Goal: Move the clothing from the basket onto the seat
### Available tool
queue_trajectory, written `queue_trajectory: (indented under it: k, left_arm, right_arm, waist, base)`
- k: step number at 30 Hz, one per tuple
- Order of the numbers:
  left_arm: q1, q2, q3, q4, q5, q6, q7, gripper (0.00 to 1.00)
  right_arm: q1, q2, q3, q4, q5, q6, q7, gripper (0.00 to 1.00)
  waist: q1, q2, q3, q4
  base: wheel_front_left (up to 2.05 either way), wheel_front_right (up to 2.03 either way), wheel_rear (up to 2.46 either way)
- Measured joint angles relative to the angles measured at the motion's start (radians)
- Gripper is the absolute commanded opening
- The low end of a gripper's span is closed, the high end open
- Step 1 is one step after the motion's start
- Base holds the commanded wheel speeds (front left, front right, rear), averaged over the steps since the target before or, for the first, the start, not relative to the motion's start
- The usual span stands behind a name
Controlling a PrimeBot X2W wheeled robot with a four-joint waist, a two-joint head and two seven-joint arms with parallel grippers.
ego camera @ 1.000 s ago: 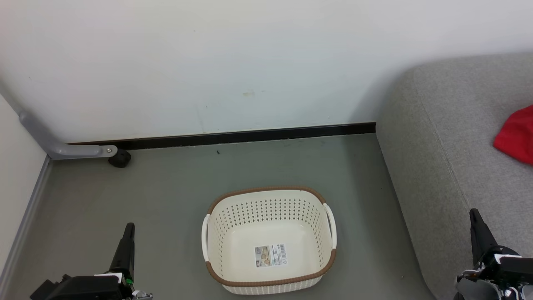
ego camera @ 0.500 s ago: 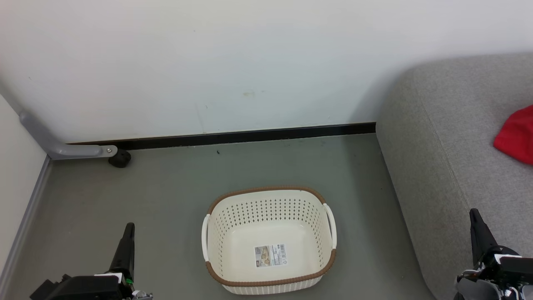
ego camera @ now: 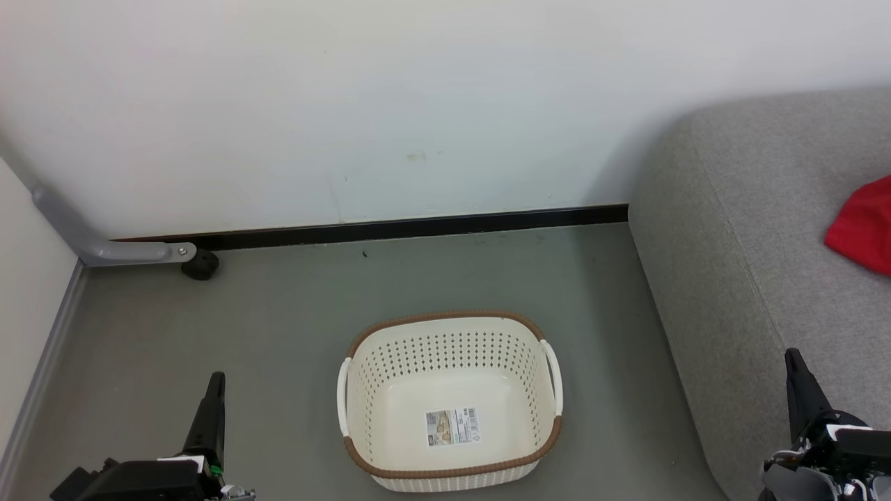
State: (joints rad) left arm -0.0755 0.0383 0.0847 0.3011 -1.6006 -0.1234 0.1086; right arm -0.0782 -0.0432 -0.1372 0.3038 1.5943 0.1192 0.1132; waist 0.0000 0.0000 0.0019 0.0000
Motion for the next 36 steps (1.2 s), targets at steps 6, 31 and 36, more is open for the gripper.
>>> queue_trajectory:
  k: [6,31,36]
  left_arm:
    - [0.0,0.0,0.0,0.0,0.0,0.0,0.0,0.0]
    - [0.0,0.0,0.0,0.0,0.0,0.0,0.0,0.0]
    - [0.0,0.0,0.0,0.0,0.0,0.0,0.0,0.0]
  right_arm:
    - [0.0,0.0,0.0,0.0,0.0,0.0,0.0,0.0]
    - [0.0,0.0,0.0,0.0,0.0,0.0,0.0,0.0]
    - [0.0,0.0,0.0,0.0,0.0,0.0,0.0,0.0]
  waist:
    - [0.0,0.0,0.0,0.0]
    - [0.0,0.0,0.0,0.0]
    - [0.0,0.0,0.0,0.0]
  base:
    - [0.0,0.0,0.0]
    - [0.0,0.0,0.0]
    - [0.0,0.0,0.0]
